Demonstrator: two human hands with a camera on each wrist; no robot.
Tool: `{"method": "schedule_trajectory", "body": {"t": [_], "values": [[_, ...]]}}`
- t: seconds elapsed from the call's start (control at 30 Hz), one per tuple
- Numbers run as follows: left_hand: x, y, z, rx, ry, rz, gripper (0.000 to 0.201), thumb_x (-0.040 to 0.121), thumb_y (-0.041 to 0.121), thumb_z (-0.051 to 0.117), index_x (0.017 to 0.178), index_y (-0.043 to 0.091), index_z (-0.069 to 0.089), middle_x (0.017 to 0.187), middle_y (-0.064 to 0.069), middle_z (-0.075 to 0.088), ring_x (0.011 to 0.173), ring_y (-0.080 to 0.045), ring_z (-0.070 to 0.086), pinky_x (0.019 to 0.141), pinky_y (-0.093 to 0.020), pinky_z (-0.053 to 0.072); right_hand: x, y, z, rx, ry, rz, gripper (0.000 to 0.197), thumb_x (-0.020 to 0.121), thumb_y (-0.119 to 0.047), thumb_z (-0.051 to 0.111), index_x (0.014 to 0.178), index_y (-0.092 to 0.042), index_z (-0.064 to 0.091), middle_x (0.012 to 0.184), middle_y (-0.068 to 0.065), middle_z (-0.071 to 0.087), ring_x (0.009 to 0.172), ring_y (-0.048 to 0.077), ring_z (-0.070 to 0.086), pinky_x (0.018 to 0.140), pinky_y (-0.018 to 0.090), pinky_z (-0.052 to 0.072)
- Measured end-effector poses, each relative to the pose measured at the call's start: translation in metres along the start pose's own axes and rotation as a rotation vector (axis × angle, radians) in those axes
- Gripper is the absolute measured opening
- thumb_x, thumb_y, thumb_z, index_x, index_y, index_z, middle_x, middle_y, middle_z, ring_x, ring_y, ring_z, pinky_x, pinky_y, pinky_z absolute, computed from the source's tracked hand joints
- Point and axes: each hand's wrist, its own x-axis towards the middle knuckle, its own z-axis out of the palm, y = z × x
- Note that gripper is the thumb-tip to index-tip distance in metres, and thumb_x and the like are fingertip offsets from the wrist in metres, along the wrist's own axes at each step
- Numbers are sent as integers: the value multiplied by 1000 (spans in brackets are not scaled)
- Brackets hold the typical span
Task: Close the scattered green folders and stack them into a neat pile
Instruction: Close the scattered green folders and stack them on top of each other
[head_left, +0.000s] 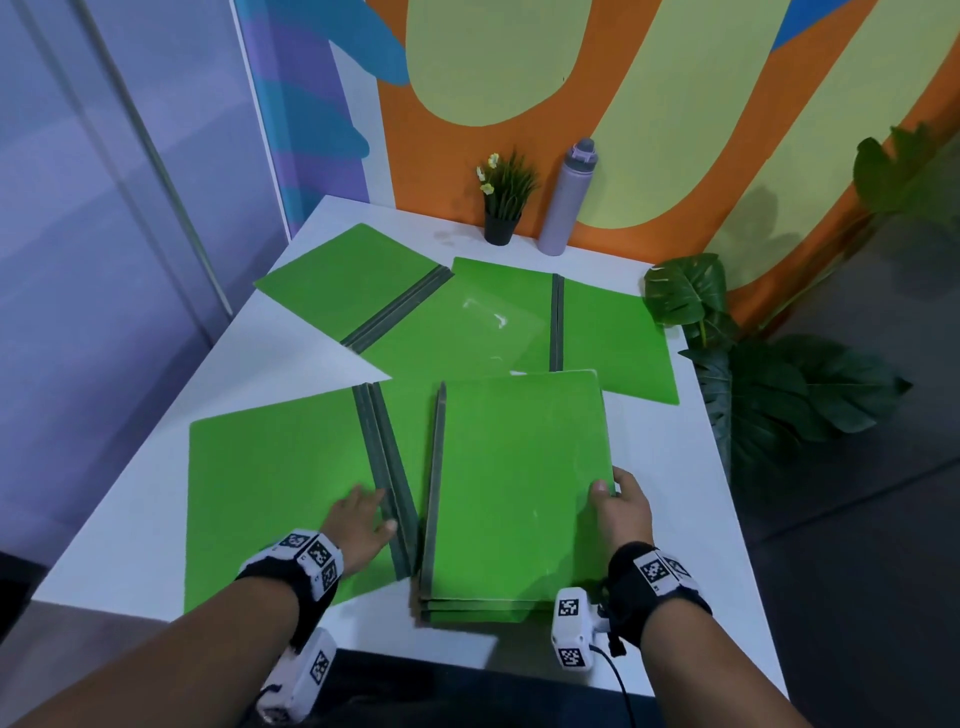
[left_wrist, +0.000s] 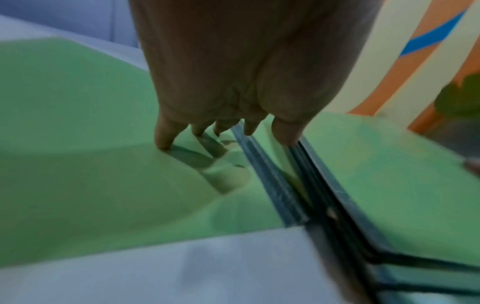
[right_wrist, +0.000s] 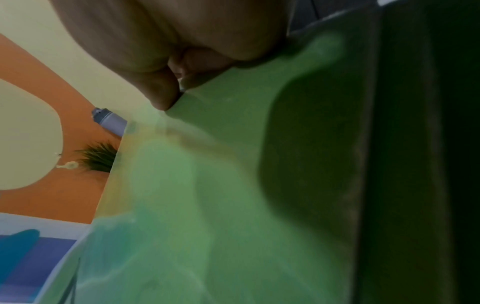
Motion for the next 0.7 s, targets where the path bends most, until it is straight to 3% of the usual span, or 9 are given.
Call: {"method": "schedule_trajectory", "body": {"t": [0.03,0.1,0.2,0.27,0.33,0.43,0.53,0.6,0.7], "values": [[2,-11,3,64,18,-29,66,94,42,43,151,19,17,161,-11,7,148,-33,10,120,-47,15,-1,2,-2,-12,8,-1,36,94,-16,47,130,-14,49,103,13,59,82,25,56,76,31,44],[3,-30,0,133,116,-95,65,88,49,49,143,19,33,155,-10,28,141,-33,30,115,-51,30,-3,8,-3,-32,15,6,34,95,-15,47,128,-13,50,101,12,59,71,18,53,72,29,43],[-1,-53,-18,251,209,-326,77,75,73,46,127,16,50,125,-13,52,112,-31,55,94,-44,51,-5,15,-2,-38,7,11,35,95,-15,48,130,-12,49,104,14,60,73,20,55,72,28,43],[-3,-63,-22,283,214,-429,87,67,82,44,123,16,50,121,-13,49,110,-31,54,91,-43,51,-6,15,-1,-42,-7,3,36,96,-15,47,131,-11,47,107,12,55,85,24,50,79,29,41],[-2,-65,-18,259,243,-429,78,65,78,49,114,18,53,111,-10,43,108,-30,52,91,-48,50,-7,14,3,-46,-29,-8,36,96,-14,47,131,-11,47,108,12,54,90,24,49,82,30,40],[-4,-54,-12,267,237,-419,46,80,47,59,108,11,58,110,-9,44,105,-26,51,96,-44,50,-6,14,7,-52,-48,-16,31,95,-14,48,126,-12,51,105,13,60,83,25,55,77,31,44],[-5,-51,-16,299,213,-486,31,87,25,54,112,8,60,116,-11,48,107,-23,52,97,-33,49,-3,14,6,-37,-45,-34,29,94,-14,49,123,-14,53,100,13,63,77,22,58,70,29,45],[-5,-57,-18,257,253,-499,31,89,29,53,110,7,61,116,-12,49,104,-23,52,96,-33,50,-2,12,3,-11,-39,-37,31,94,-15,49,124,-14,52,104,13,63,82,25,59,75,31,47],[-8,-63,-17,180,301,-488,56,79,56,61,108,8,56,118,-12,49,104,-23,54,93,-34,52,-1,7,-3,8,-24,-26,35,95,-16,48,130,-14,49,114,14,59,95,29,57,86,35,46]]}}
